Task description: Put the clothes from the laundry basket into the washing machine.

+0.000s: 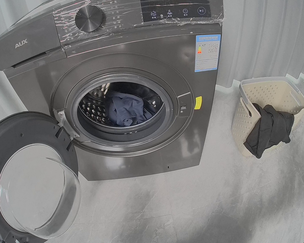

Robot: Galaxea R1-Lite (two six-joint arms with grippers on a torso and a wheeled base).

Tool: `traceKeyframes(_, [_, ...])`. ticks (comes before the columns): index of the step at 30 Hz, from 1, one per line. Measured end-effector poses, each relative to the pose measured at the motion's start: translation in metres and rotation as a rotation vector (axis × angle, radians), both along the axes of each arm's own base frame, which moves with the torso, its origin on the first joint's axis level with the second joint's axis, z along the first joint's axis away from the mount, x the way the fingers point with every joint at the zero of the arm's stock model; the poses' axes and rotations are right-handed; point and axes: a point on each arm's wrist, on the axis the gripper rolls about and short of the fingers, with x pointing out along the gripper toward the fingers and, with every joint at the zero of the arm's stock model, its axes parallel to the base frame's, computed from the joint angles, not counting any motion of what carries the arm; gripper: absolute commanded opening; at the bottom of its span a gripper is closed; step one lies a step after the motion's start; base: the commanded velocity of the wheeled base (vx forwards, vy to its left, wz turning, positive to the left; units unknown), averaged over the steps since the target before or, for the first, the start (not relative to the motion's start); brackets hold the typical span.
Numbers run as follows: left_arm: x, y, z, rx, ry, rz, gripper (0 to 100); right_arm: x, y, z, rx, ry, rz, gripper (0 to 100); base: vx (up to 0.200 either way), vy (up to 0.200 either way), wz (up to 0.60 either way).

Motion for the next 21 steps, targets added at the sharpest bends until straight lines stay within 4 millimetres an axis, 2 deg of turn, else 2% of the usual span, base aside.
traceKeyframes(8, [-0.0032,-0.0007,-0.008,0.004,0.032,-0.054,100,-0.0012,0.0033,-0.0031,0.026,-0.015,0.119,100,0.0,0.0,0.0])
traceKeyframes(12, [-0.0037,-0.0009,-0.0088,-0.007,0.033,-0.066,100,-0.0015,0.0032,-0.0027,0.022,-0.023,0.114,100,0.0,0.0,0.0])
traceKeyframes(21, [-0.0039,-0.0009,-0.0091,-0.008,0.031,-0.069,100,-0.0016,0.0032,-0.0026,0.015,-0.027,0.115,100,0.0,-0.2,0.0])
